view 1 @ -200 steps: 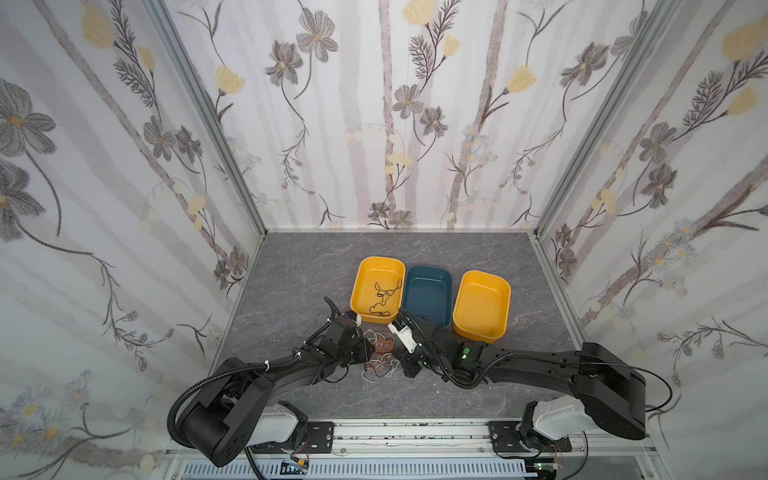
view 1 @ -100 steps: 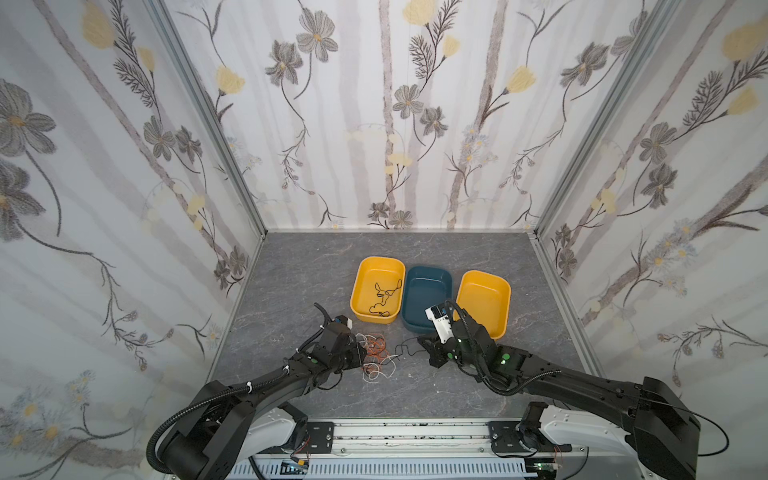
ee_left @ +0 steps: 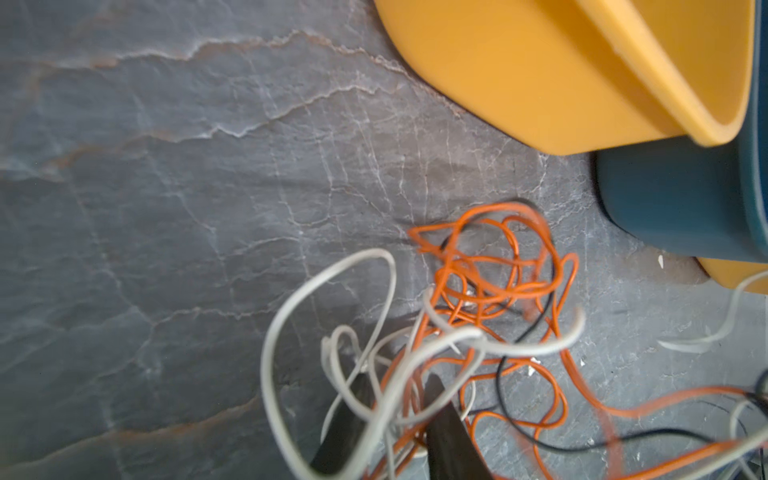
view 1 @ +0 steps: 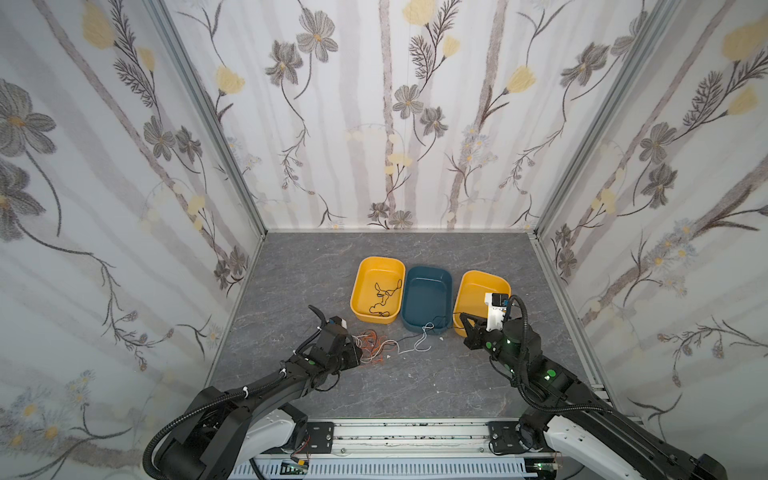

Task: Untangle the cables

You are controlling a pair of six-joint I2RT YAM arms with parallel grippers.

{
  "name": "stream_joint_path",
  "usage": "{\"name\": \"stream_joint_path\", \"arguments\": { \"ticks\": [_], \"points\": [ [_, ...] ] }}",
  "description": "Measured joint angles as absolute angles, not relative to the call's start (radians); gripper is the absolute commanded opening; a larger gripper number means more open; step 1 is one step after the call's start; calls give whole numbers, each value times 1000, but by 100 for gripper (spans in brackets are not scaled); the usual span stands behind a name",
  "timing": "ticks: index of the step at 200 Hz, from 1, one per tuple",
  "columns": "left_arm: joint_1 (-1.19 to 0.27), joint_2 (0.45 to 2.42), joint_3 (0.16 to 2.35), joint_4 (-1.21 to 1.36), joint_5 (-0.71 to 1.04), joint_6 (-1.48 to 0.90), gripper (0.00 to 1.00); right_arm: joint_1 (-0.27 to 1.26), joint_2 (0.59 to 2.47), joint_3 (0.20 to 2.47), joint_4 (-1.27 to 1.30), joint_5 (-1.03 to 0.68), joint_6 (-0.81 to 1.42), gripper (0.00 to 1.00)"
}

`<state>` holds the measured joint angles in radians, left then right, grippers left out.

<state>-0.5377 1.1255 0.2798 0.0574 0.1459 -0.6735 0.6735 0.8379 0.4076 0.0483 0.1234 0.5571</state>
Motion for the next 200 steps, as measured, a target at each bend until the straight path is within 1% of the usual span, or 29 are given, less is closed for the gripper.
{"name": "stream_joint_path", "arguments": {
  "ticks": [35, 63, 102, 146, 167, 200],
  "points": [
    [-532, 1127, 284, 54, 142, -673, 26, 666, 837, 411, 19, 75, 563, 0],
    [-527, 1129, 286, 49, 140, -675, 24, 656, 805, 424, -7, 85, 564, 0],
    [-509, 1129, 286, 44, 130, -688, 20, 548, 697, 462, -69, 128, 572, 0],
    [-495, 1143, 288, 53, 128, -699, 18, 443, 636, 472, -128, 126, 596, 0],
    [-489, 1145, 290, 47, 125, -710, 11, 411, 611, 482, -156, 118, 603, 0],
    [-463, 1145, 296, 25, 90, -744, 7, 354, 543, 502, -175, 125, 613, 0]
  ]
}}
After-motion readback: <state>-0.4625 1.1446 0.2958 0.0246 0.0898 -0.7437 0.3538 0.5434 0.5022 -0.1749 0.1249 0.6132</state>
